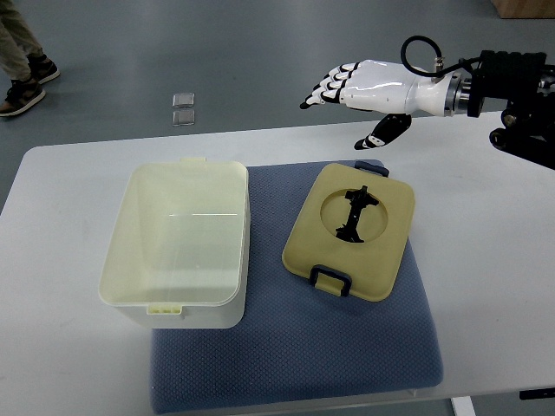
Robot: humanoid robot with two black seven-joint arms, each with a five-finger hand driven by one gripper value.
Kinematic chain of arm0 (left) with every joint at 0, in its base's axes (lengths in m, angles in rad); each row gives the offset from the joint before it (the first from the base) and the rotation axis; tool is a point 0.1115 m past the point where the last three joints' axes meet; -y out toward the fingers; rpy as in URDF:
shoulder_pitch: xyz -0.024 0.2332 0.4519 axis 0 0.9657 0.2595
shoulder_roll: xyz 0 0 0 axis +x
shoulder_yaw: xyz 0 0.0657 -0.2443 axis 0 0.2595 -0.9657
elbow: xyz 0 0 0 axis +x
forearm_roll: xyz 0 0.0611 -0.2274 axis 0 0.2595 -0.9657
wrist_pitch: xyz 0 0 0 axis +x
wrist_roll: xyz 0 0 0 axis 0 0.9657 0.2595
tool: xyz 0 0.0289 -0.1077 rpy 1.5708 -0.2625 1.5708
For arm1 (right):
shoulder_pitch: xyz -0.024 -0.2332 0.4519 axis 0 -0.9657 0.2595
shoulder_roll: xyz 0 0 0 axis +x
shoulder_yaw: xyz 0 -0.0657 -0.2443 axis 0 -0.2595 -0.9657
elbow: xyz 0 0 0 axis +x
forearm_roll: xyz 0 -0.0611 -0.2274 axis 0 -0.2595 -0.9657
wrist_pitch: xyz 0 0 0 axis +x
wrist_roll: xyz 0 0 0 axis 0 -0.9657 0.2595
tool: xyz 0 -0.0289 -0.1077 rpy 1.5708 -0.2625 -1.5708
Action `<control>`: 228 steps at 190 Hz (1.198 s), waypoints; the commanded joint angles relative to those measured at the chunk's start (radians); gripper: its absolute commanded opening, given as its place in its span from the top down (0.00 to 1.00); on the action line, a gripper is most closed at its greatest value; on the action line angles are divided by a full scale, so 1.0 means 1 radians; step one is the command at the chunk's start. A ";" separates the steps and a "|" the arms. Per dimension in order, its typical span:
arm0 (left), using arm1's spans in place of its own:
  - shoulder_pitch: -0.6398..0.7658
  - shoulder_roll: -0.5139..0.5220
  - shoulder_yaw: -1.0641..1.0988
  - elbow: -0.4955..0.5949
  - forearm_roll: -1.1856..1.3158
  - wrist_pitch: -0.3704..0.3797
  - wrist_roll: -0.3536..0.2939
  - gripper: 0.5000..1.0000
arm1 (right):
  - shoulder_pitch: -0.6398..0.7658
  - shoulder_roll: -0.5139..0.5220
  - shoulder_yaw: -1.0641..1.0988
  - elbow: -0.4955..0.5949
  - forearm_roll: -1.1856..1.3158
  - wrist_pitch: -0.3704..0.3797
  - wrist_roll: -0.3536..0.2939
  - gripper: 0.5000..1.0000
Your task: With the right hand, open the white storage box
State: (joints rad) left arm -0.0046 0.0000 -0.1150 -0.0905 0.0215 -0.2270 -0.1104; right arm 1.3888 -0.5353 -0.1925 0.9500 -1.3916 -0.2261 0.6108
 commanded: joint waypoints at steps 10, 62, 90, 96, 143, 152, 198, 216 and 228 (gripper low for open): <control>0.000 0.000 0.000 0.000 0.000 0.000 0.000 0.00 | -0.010 0.001 0.073 -0.008 0.256 0.126 0.000 0.24; 0.000 0.000 0.000 0.000 0.000 0.000 0.000 0.00 | -0.047 0.018 0.122 -0.025 0.829 0.143 0.000 0.24; 0.000 0.000 0.000 0.000 0.000 0.000 0.000 0.00 | -0.109 0.031 0.197 -0.027 0.973 0.142 0.000 0.23; 0.000 0.000 0.000 0.000 0.000 0.000 0.000 0.00 | -0.128 0.038 0.220 -0.027 0.988 0.140 0.000 0.23; 0.000 0.000 0.000 0.000 0.000 0.000 0.000 0.00 | -0.298 0.089 0.505 -0.031 1.057 0.140 -0.198 0.23; 0.000 0.000 0.000 0.000 0.000 0.000 0.000 0.00 | -0.323 0.103 0.557 -0.042 1.056 0.140 -0.238 0.23; 0.000 0.000 0.000 0.000 0.000 0.000 0.000 0.00 | -0.435 0.198 0.783 -0.094 1.045 0.128 -0.395 0.22; 0.000 0.000 0.000 0.000 0.000 0.000 0.000 0.00 | -0.474 0.225 0.866 -0.105 1.040 0.128 -0.422 0.21; 0.000 0.000 0.000 0.000 0.000 0.000 0.000 0.00 | -0.497 0.242 0.923 -0.111 1.033 0.128 -0.428 0.21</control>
State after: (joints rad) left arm -0.0046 0.0000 -0.1151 -0.0905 0.0215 -0.2270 -0.1105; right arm 0.9285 -0.3204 0.6450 0.8485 -0.3494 -0.0982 0.1987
